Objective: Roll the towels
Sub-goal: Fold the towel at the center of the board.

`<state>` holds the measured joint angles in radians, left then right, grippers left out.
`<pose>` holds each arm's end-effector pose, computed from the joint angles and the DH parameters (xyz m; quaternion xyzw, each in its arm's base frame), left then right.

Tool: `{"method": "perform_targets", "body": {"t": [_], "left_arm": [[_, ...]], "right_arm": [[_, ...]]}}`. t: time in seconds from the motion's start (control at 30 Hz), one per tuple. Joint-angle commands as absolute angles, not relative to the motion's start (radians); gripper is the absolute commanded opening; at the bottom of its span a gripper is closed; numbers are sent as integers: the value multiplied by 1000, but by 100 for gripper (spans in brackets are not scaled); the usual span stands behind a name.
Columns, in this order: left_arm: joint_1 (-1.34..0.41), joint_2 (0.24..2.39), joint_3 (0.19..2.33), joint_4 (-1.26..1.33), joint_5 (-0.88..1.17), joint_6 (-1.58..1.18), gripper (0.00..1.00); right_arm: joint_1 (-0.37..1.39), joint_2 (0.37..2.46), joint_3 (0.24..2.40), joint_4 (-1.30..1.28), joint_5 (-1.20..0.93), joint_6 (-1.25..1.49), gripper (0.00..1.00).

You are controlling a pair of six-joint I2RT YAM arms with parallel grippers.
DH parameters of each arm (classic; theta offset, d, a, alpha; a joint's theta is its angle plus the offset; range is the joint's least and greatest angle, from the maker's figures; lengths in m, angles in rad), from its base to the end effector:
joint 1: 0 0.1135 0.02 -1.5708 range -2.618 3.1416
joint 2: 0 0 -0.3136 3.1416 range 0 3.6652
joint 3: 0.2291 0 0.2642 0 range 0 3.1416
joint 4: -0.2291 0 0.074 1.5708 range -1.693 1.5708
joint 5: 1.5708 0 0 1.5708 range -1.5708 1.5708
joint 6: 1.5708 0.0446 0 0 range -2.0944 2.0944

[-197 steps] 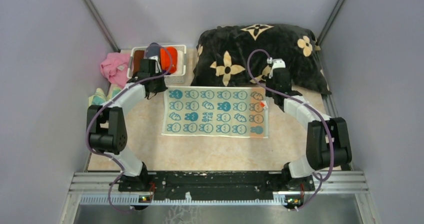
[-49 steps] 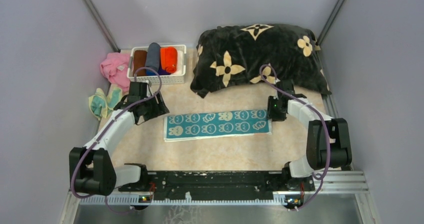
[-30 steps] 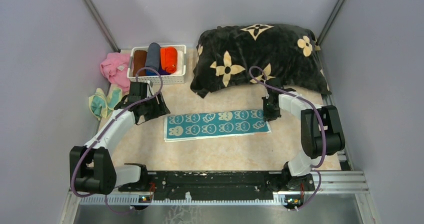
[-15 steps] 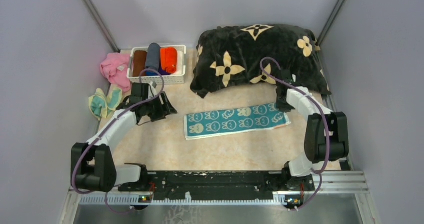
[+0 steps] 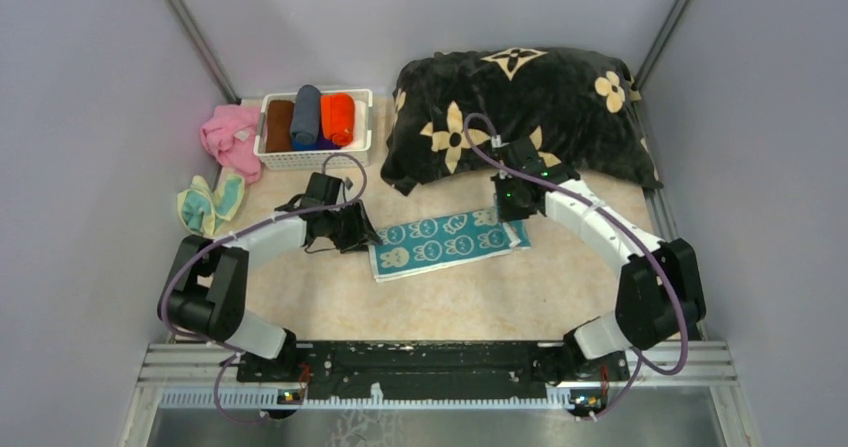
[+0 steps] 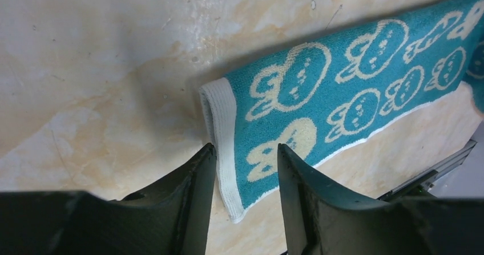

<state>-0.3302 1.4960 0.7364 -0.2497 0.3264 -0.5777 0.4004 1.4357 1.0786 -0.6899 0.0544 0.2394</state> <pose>0.2662 -0.1064 0.1942 -0.0723 0.9464 -0.2602 0.1772 0.2764 0.1143 0.2879 -0.0706 0.9630 0.0565 0.2540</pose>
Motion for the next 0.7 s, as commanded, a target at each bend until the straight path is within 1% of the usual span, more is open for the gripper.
{"method": "perform_targets", "body": {"t": [0.0, 0.2, 0.3, 0.4, 0.67], "left_arm": [[-337, 1520, 716, -193, 291, -602, 48], [-353, 1552, 669, -154, 294, -625, 35], [-360, 1558, 664, -147, 289, -625, 31], [-362, 1556, 663, -149, 284, -625, 29], [-365, 1549, 642, -143, 278, -630, 28]], "right_arm": [[537, 1483, 1177, -665, -75, 321, 0], [689, 1610, 1287, -615, -158, 388, 0], [747, 1691, 1352, -610, -178, 407, 0], [789, 1760, 1427, -621, -182, 433, 0], [860, 1875, 1535, -599, -207, 536, 0]]}}
